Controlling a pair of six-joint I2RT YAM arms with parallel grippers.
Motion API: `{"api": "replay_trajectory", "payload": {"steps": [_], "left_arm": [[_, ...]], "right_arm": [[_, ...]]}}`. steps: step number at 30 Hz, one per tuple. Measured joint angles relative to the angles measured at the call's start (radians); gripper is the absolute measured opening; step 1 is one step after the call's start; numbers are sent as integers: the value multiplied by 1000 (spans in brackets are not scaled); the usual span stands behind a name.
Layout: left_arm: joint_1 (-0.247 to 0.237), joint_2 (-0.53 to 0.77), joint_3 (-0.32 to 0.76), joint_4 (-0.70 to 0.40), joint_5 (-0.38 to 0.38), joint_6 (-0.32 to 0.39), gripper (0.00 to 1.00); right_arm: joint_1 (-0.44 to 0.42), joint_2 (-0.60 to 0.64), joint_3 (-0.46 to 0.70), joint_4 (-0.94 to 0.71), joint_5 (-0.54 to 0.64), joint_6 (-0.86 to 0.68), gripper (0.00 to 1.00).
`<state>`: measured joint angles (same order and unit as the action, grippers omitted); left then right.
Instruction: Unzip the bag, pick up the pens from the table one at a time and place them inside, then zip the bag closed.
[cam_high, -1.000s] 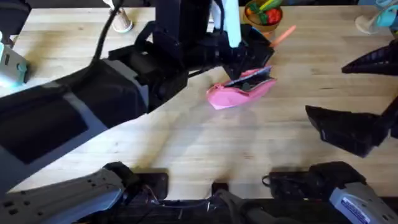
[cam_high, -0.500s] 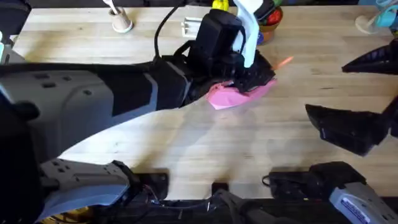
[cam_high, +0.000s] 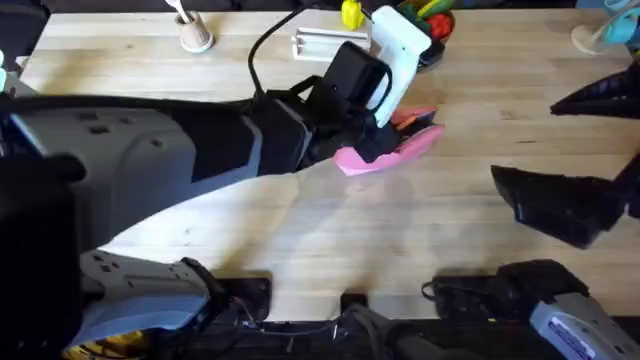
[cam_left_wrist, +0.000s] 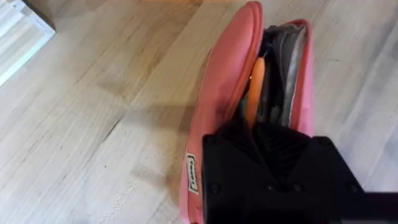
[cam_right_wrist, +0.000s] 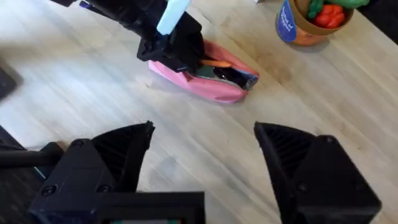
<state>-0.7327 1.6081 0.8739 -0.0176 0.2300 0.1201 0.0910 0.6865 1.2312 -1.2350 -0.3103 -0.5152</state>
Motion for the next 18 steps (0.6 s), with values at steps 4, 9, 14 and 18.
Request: {"api": "replay_trajectory", "payload": {"steps": [4,9,14,18], "left_arm": [[-2,0,3,-6,-11,2,43],[-3,0,6,-31,-13,15,338],[-3,0,5,-40,-14,15,976],[-2,-12,5,-47,-14,15,992]], "right_arm": [[0,0,0,0,0,0,994],[0,0,0,0,0,4,994],[0,0,0,0,0,15,994],[0,0,0,0,0,19,994]]}}
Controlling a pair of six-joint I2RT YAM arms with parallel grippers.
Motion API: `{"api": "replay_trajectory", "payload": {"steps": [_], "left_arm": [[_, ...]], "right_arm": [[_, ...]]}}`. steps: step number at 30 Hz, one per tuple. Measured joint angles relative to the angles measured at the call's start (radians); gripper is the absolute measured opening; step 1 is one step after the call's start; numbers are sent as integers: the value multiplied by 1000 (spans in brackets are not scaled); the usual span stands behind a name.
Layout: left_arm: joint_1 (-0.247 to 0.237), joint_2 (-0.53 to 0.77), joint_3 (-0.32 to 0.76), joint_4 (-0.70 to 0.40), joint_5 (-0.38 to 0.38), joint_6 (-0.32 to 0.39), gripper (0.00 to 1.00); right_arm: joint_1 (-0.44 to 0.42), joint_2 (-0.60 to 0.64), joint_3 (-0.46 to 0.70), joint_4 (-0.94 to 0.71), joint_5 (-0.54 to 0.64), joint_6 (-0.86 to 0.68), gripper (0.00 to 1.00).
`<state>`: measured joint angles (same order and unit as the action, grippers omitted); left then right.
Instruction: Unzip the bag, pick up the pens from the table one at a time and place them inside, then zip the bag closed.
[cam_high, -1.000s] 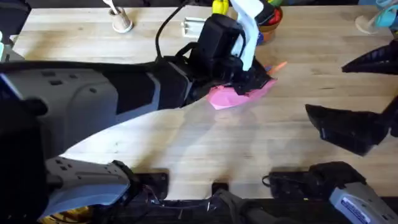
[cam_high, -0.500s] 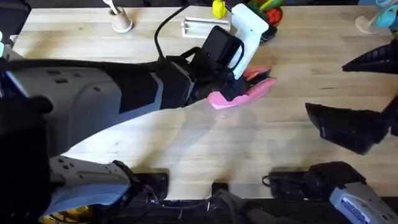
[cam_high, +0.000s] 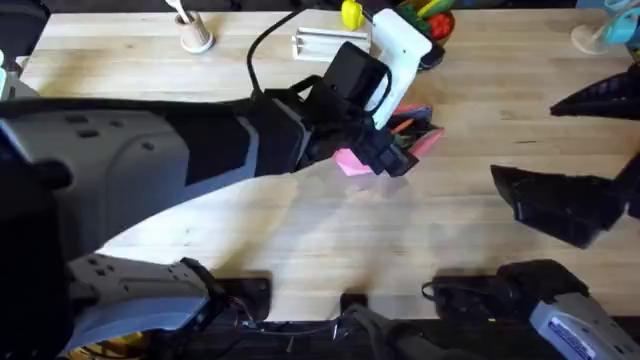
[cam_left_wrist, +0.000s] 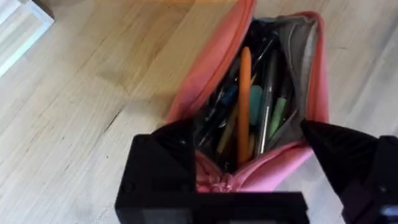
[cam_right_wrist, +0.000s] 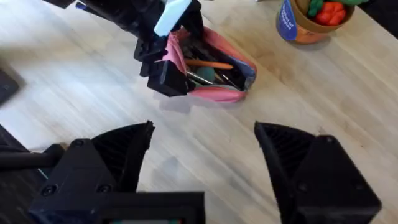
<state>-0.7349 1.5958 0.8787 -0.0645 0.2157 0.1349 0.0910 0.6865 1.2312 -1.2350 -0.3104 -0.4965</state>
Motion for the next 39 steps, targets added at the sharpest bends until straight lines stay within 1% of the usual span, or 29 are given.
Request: {"api": "replay_trajectory", "payload": {"steps": [2,5,7,9,12,15,17,19,21,22,24,27,30,33,35,39], "left_arm": [[1,-28,-1,-9,0,-1,993],[8,-103,-6,-12,0,-1,993],[23,-167,-6,-23,0,0,992],[49,-244,-6,-54,0,0,993],[105,-362,-6,-150,0,0,992],[187,-465,-6,-286,-2,0,993],[242,-512,-6,-362,-3,0,993],[301,-554,-6,-423,-5,0,993],[337,-584,-6,-463,-7,1,993],[349,-594,-6,-470,-7,1,993],[363,-605,-6,-470,-7,2,993],[369,-605,-6,-480,-8,2,993],[369,-605,-6,-505,-8,2,993],[369,-599,-6,-500,-19,6,993],[369,-595,-6,-514,-32,34,993],[370,-571,-9,-584,-49,122,993]], "right_arm": [[0,0,0,0,0,0,994],[0,0,0,0,0,3,994],[0,0,0,0,0,3,994],[0,0,0,0,0,3,994],[0,0,0,-3,0,4,994],[0,0,0,-6,0,21,994],[0,0,0,-6,0,37,994],[0,1,0,-3,0,58,994],[0,7,0,1,-1,79,994],[0,15,0,0,-1,91,994],[0,41,0,1,-1,120,993],[0,106,0,1,-30,163,994],[0,178,0,3,-93,190,994],[0,238,-1,28,-188,210,993],[0,270,-1,57,-248,216,993],[0,355,-1,150,-335,243,993]]}}
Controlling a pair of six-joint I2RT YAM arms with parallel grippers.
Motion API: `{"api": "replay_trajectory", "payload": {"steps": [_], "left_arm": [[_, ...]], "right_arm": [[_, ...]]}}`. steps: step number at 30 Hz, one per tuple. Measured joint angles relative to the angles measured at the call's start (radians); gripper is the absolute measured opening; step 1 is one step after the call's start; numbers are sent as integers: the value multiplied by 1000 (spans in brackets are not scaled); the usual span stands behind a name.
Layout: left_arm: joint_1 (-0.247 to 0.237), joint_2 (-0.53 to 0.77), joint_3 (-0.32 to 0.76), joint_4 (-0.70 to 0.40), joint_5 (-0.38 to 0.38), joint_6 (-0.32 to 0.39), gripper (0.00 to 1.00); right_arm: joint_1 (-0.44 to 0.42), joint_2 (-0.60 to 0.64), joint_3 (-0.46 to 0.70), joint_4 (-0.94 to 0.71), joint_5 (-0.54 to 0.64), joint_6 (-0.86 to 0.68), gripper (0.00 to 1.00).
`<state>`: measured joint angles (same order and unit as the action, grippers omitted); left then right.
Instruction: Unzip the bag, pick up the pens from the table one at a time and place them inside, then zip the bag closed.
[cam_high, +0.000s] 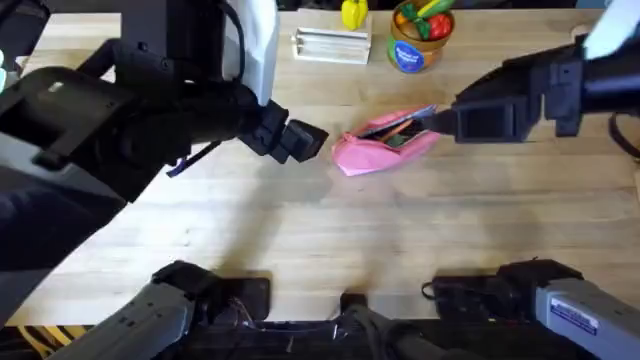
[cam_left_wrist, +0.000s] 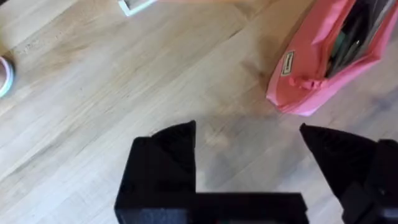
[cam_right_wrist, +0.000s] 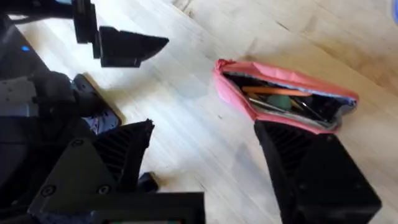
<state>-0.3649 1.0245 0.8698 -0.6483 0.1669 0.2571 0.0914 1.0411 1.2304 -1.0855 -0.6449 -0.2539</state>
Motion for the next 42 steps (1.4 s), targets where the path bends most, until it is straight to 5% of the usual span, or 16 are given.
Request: {"api": "replay_trajectory", "payload": {"steps": [11,20,26,42], "left_arm": [[26,28,-62,-24,98,267,993],[261,52,-148,-1,358,444,994],[350,122,-155,6,445,492,993],[354,311,-155,51,518,511,993]], "right_arm": [[91,232,0,178,42,155,993],[274,273,0,324,314,223,994],[370,349,0,365,372,244,994],[403,597,0,443,373,259,993]]}}
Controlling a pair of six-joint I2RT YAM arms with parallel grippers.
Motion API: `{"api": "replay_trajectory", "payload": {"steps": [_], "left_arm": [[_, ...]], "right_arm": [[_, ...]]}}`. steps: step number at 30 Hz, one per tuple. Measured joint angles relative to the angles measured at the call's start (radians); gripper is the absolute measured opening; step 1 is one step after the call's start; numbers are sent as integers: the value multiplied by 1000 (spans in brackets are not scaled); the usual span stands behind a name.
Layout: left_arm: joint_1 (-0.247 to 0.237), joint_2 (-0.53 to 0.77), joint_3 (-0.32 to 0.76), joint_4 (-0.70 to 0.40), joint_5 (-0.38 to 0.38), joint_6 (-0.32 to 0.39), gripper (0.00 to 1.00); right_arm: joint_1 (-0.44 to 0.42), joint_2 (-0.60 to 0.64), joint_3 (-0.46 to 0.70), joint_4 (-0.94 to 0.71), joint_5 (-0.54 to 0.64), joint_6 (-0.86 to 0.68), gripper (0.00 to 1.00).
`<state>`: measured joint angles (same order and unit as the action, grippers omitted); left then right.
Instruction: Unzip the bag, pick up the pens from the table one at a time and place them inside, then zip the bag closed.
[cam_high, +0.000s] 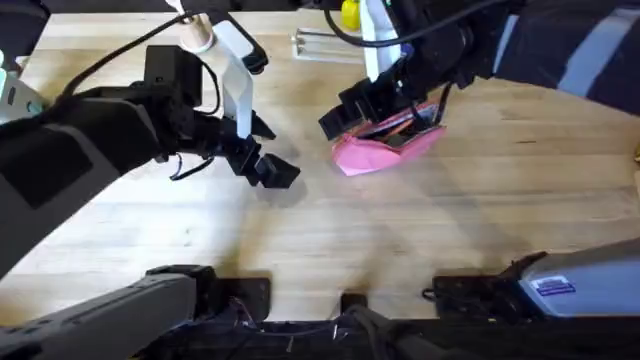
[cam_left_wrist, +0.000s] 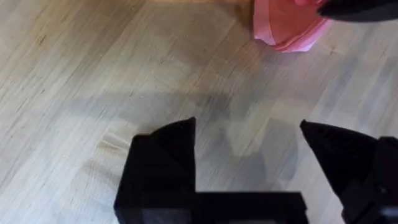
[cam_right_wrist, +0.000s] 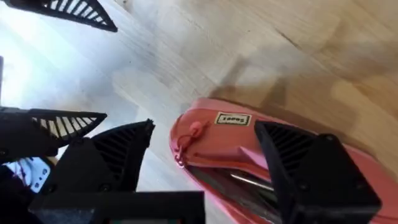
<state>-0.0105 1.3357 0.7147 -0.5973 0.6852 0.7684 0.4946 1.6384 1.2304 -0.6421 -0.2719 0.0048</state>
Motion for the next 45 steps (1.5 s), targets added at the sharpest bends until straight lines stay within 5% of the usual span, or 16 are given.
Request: {"api": "replay_trajectory", "payload": {"steps": [12,25,35,45], "left_arm": [[0,0,0,-1,4,4,993],[0,0,0,-1,4,4,993],[0,0,0,-1,6,4,994],[0,0,0,-1,10,4,994]], "right_arm": [[1,50,0,-42,-198,3,975],[1,50,0,-123,-267,3,601],[0,50,0,-128,-243,3,74],[0,50,0,-149,-223,0,35]]}}
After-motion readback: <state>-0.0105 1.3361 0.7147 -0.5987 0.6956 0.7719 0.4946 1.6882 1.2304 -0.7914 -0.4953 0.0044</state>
